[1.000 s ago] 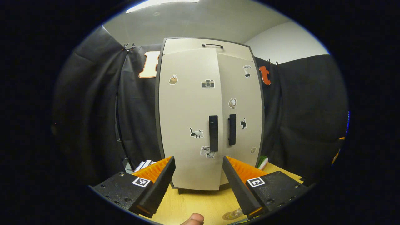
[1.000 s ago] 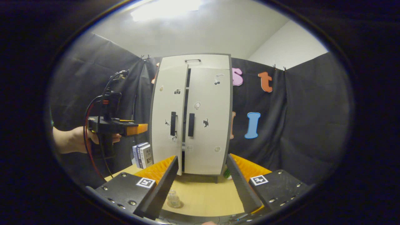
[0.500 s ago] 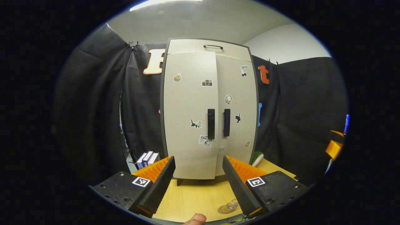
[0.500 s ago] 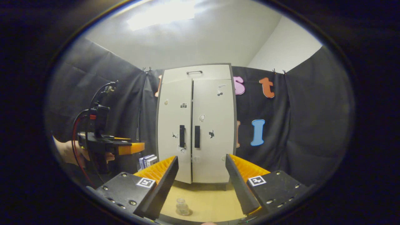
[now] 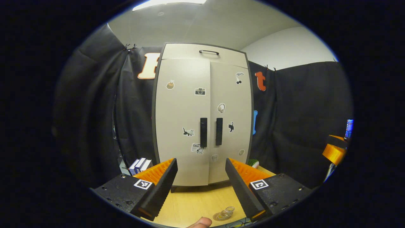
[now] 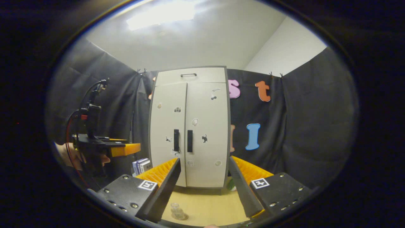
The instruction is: Grasp the bottle in the cabinet with the left hand and place it on the coaster, then close the right door with the right hand and the left door with the left hand.
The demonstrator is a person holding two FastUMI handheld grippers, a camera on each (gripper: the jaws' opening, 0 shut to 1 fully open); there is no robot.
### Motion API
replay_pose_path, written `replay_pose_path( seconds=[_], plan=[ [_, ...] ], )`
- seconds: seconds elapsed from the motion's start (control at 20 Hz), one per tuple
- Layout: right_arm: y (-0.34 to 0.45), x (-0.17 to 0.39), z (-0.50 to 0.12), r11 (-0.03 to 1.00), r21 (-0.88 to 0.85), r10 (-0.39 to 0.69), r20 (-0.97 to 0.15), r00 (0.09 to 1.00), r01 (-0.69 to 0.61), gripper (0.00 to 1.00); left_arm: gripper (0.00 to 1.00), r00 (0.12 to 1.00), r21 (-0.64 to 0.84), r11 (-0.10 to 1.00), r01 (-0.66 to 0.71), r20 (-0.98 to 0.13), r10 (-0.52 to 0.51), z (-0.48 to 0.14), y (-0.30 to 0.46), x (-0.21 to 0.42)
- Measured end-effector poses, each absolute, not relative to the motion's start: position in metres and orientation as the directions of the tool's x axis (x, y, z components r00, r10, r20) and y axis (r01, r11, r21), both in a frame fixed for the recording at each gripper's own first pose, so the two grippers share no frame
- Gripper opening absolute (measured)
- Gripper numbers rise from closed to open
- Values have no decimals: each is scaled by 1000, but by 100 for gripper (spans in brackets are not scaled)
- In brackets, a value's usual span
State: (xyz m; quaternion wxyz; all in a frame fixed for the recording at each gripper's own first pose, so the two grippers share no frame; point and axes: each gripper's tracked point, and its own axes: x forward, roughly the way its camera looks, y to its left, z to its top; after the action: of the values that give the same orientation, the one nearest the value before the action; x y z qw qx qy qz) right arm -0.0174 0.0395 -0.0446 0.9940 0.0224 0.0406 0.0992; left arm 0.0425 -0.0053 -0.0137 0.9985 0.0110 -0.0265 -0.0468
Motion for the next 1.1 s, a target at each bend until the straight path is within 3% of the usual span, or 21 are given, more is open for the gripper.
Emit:
replay_pose_path(
  seconds=[0.05,0.15,0.25,0.6,0.7,1.0,1.1],
  plan=[
    [39,-16,-47,981,47,193,-81,978,-190,89,94,993,34,994,106,47,-108,-15,-10,44],
    [39,-17,-47,981,26,192,-82,978,-190,93,97,991,51,992,118,50,-121,-17,-17,50],
    [36,-18,-49,982,20,186,-88,979,-185,89,96,992,39,992,124,32,-125,-23,-20,52],
    [36,-12,-51,985,52,168,-118,979,-163,93,97,986,45,986,161,31,-162,-30,-29,56],
    [44,-9,-50,983,50,181,-115,977,-176,89,97,984,31,984,173,46,-175,-29,-28,53],
    [62,0,-42,980,48,198,-99,975,-194,93,97,984,5,986,166,60,-166,-27,-9,50],
    [67,3,-41,978,50,205,-97,974,-201,89,96,989,-1,991,130,68,-130,-25,3,53]
  ],
)
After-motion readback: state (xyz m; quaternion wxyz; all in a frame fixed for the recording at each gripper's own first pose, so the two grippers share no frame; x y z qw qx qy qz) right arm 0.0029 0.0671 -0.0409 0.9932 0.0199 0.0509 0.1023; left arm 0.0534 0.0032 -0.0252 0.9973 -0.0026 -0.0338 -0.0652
